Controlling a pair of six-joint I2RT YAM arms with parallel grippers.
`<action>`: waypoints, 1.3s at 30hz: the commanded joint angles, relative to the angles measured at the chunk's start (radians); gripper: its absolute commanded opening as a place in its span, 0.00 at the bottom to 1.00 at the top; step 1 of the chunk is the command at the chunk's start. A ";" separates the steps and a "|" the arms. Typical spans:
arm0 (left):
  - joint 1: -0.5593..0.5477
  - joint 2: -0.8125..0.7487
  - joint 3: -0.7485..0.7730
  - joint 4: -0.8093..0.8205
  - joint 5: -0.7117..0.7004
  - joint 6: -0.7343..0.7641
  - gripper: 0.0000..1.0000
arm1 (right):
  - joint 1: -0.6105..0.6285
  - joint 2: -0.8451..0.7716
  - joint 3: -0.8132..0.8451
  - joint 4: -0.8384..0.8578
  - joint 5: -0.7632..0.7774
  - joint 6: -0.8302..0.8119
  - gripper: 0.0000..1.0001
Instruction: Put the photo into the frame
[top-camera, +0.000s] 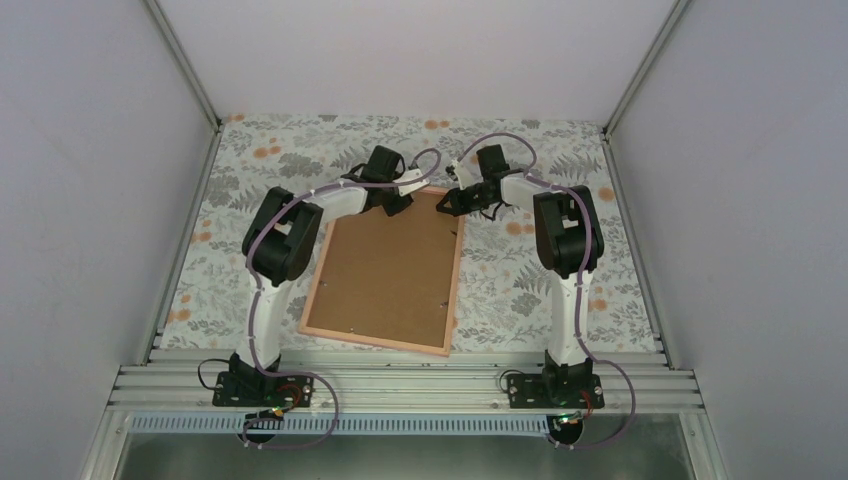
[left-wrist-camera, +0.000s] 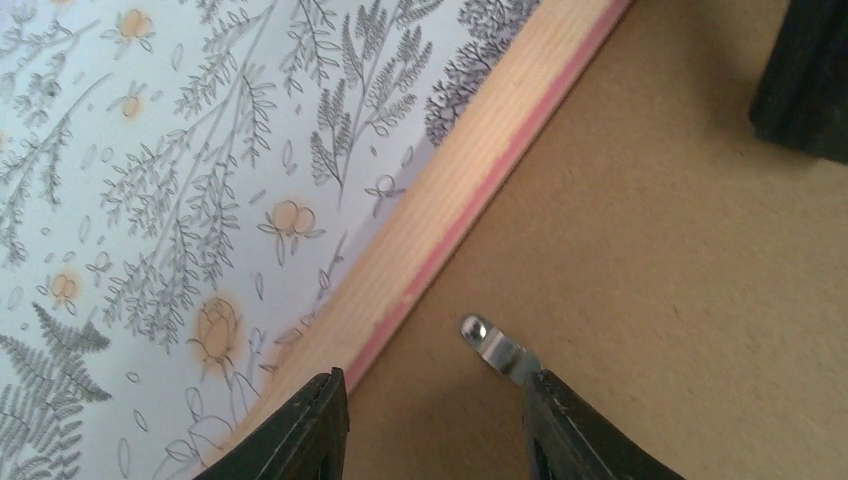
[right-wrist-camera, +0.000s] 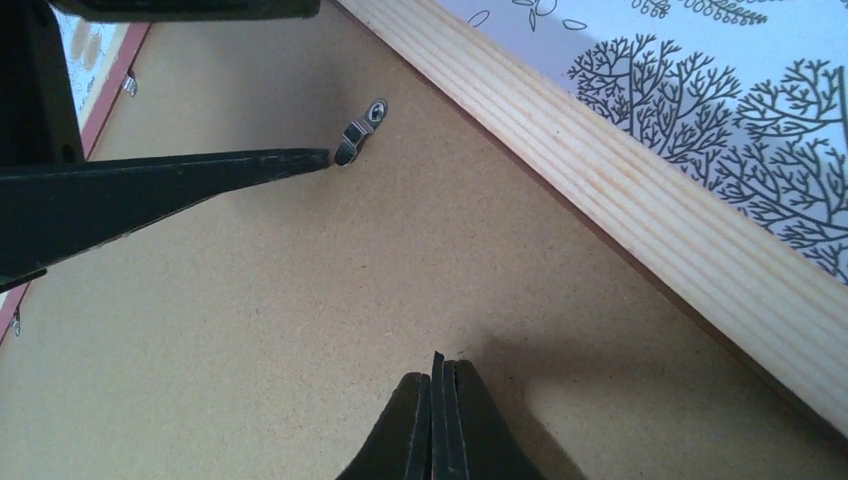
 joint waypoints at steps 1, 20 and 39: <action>-0.012 0.061 0.036 0.001 -0.044 0.025 0.48 | 0.008 0.035 -0.044 -0.029 0.056 -0.003 0.04; -0.030 0.199 0.248 -0.131 0.005 0.049 0.53 | 0.006 0.031 -0.060 -0.035 0.060 -0.012 0.04; -0.001 0.298 0.446 -0.249 -0.024 0.050 0.47 | -0.011 0.020 -0.072 -0.041 0.062 -0.009 0.04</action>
